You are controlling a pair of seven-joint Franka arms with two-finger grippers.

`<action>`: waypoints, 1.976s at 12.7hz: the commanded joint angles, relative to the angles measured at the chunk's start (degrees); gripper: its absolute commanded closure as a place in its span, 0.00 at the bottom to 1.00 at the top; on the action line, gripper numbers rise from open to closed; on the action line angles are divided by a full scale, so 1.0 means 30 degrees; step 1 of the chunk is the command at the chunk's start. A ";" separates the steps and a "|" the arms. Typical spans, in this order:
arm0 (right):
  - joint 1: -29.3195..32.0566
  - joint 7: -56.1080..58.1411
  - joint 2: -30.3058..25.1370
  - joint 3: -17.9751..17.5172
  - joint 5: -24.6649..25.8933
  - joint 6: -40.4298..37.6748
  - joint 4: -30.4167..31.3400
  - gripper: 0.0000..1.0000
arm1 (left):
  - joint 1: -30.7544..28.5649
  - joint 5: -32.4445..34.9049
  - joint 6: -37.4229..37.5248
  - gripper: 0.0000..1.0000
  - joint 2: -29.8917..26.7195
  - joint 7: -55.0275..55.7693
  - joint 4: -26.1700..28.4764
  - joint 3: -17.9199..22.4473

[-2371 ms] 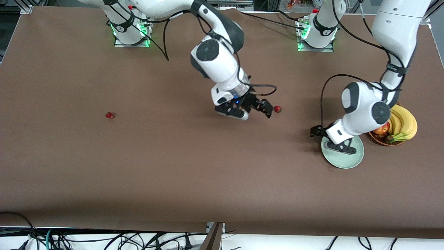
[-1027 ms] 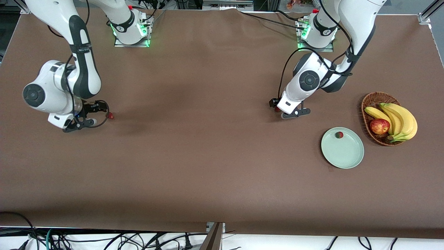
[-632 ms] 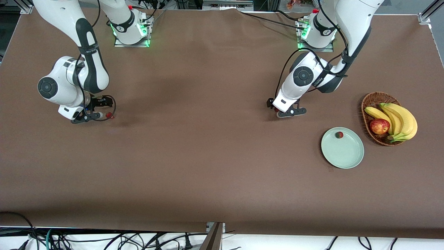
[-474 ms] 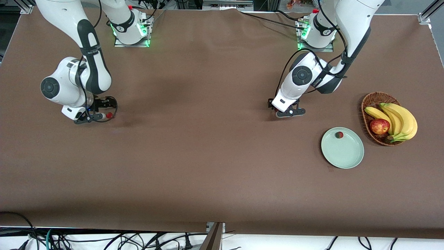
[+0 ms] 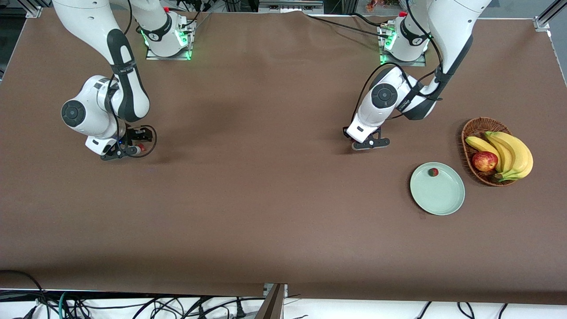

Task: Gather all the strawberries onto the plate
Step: 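Carry the strawberry onto the plate while the right gripper grasps the last, then carry the last strawberry toward the plate and release it with the right gripper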

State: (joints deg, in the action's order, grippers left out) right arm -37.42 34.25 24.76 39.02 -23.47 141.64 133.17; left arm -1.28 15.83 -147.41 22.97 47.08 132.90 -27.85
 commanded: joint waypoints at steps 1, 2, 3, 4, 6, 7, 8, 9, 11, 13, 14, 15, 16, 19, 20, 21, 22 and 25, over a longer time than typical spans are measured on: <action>0.0519 0.1238 0.0532 0.0000 -0.0526 0.0276 -0.0677 0.25 | -0.0769 0.0642 0.0064 0.92 -0.0273 0.0187 -0.0438 0.0055; 0.0520 0.1298 0.0680 0.0000 -0.0526 0.0247 -0.0855 0.25 | -0.1411 0.0642 0.0153 0.92 -0.0681 -0.0540 -0.0616 0.0085; 0.0549 0.1328 0.0739 0.0000 -0.0555 0.0276 -0.0856 0.30 | -0.1882 0.0642 0.0676 0.92 -0.1033 -0.1649 -0.0936 0.0143; 0.0578 0.1328 0.0711 -0.0058 -0.0555 0.0247 -0.0856 0.37 | -0.2379 0.0642 0.1928 0.92 -0.1182 -0.2821 -0.1810 0.0318; 0.0607 0.1328 0.0769 -0.0292 -0.1138 0.0247 -0.0856 0.40 | -0.3347 0.0612 0.4071 0.92 -0.1183 -0.5893 -0.3599 0.0786; 0.0607 0.1328 0.0885 -0.0409 -0.1373 0.0247 -0.0856 0.40 | -0.3467 0.0612 0.4079 0.92 -0.1154 -0.7272 -0.3838 0.1571; 0.0636 0.1357 0.0944 -0.0497 -0.1550 0.0276 -0.0885 0.41 | -0.3468 0.0612 0.3963 0.91 -0.0951 -0.8561 -0.4188 0.2246; 0.0666 0.1357 0.1003 -0.0498 -0.1667 0.0276 -0.0886 0.48 | -0.3555 0.0612 0.3933 0.91 -0.0572 -0.9822 -0.4685 0.2804; 0.0637 0.1735 0.1120 -0.0498 -0.1814 0.0247 -0.1119 0.68 | -0.3674 0.0437 0.3149 0.91 0.0103 -1.1672 -0.5100 0.3772; 0.0666 0.2089 0.1121 -0.0498 -0.1874 0.0101 -0.1383 0.90 | -0.3674 0.0436 0.1683 0.88 0.0718 -1.2264 -0.5012 0.4535; 0.0666 0.1945 0.1121 -0.0527 -0.1874 0.0043 -0.1674 0.97 | -0.3703 0.0407 0.1503 0.87 0.0808 -1.2556 -0.5041 0.4741; 0.0550 0.1769 0.1121 -0.0643 -0.1903 -0.0190 -0.2228 0.97 | -0.3703 0.0407 0.1472 0.80 0.0954 -1.2559 -0.5041 0.4801; 0.0549 0.0897 0.1121 -0.1340 -0.2222 -0.1178 -0.3451 0.97 | -0.3703 0.0378 0.1472 0.70 0.0955 -1.2559 -0.5041 0.4802; 0.0286 -0.5620 0.2374 -0.3506 -0.2372 -0.7178 -0.9564 0.95 | -0.3937 0.0349 0.1472 0.09 0.0868 -1.2559 -0.5245 0.4860; 0.0256 -0.8197 0.3337 -0.4646 -0.2401 -0.7571 -1.1907 0.94 | -0.3937 0.0349 0.1501 0.04 0.0780 -1.2559 -0.5246 0.4861; 0.0256 -1.0717 0.4594 -0.5934 -0.2430 -0.7575 -1.4193 0.93 | -0.3937 0.0320 0.1501 0.02 0.0722 -1.2530 -0.5275 0.4832; 0.0285 -1.3323 0.5738 -0.7107 -0.2604 -0.7604 -1.6536 0.93 | -0.3908 0.0290 0.1646 0.00 0.0692 -1.2530 -0.5450 0.4831; 0.0285 -1.9949 0.6920 -1.0885 -0.4649 -0.7199 -2.1207 0.93 | -0.3530 -0.1430 0.2290 0.00 0.0429 -1.2442 -0.5481 0.4656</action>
State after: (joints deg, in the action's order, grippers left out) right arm -37.81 -15.77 41.40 11.51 -33.79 121.30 80.17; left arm -12.70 14.80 -142.62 25.32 10.52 116.74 -13.46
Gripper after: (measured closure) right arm 0.670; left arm 0.009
